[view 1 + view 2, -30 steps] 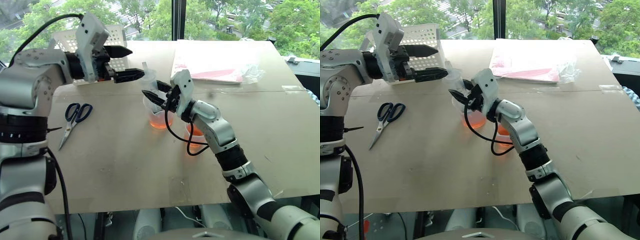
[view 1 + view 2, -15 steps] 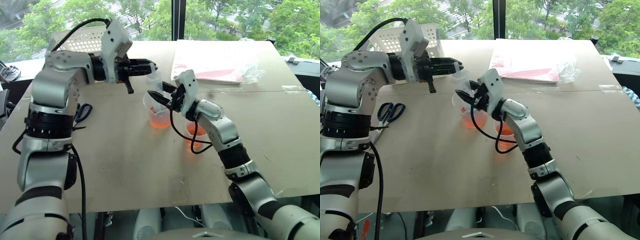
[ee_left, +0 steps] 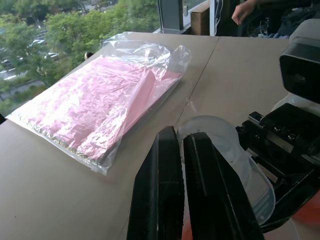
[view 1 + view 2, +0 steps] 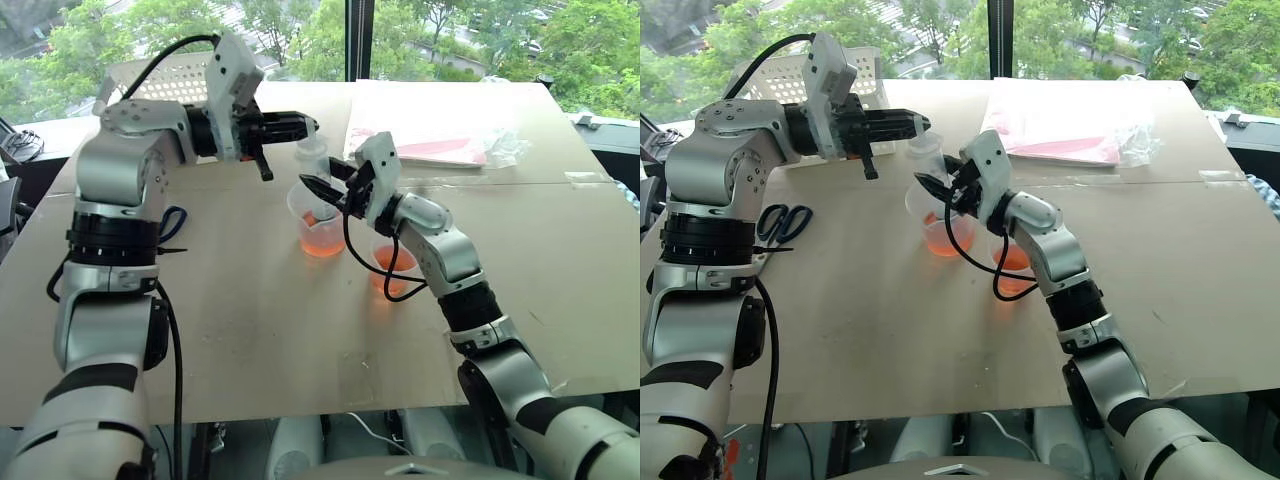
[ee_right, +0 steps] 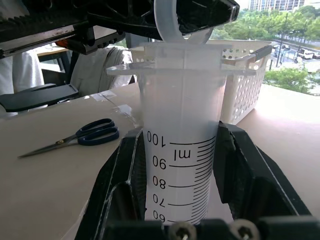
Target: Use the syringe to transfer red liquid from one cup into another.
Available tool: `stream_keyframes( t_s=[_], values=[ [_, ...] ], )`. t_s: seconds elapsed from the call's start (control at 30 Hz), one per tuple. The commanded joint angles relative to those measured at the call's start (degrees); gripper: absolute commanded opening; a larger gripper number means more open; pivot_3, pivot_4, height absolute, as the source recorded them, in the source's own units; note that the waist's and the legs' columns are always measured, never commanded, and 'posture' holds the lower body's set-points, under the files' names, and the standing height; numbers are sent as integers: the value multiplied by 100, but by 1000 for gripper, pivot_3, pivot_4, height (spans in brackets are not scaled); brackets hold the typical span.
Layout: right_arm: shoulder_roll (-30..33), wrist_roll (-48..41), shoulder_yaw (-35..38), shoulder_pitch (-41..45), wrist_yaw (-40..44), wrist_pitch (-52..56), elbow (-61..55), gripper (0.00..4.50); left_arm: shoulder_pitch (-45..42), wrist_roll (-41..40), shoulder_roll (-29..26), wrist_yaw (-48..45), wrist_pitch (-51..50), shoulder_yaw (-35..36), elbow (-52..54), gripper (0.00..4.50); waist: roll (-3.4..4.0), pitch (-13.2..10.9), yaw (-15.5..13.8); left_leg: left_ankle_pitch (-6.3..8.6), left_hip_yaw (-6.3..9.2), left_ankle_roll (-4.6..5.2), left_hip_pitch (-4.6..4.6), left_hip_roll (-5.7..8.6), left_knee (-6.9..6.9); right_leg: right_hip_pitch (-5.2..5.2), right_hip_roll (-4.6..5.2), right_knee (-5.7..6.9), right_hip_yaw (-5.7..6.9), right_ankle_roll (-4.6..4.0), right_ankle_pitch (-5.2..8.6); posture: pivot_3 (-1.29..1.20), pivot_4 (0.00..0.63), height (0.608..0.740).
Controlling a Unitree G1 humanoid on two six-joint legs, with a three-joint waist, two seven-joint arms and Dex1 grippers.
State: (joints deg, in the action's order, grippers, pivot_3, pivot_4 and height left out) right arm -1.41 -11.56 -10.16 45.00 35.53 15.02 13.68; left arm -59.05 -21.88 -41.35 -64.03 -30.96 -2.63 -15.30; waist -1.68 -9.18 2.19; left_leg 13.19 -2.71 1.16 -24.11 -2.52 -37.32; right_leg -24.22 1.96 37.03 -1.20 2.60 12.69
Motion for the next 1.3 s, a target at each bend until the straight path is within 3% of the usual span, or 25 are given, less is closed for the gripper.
stream_keyframes(
  t_s=[0.03,0.93,1.3],
  values=[
    [-140,42,-545,10,425,55,-181,1435,-467,73,2,345,203,367,-66,0,0,0,2,0,1,0,0,0,0,0,0,0,0,0,0,0,150,740],
    [-389,265,-720,-106,459,84,-27,1422,-327,41,0,389,151,533,75,0,0,0,8,0,2,0,0,0,0,0,0,3,1,0,0,0,150,740],
    [-555,-35,-226,435,271,344,-60,1422,-192,-41,-143,270,-35,616,267,0,0,0,13,0,3,0,0,0,0,0,0,5,2,0,0,0,150,740]
  ],
)
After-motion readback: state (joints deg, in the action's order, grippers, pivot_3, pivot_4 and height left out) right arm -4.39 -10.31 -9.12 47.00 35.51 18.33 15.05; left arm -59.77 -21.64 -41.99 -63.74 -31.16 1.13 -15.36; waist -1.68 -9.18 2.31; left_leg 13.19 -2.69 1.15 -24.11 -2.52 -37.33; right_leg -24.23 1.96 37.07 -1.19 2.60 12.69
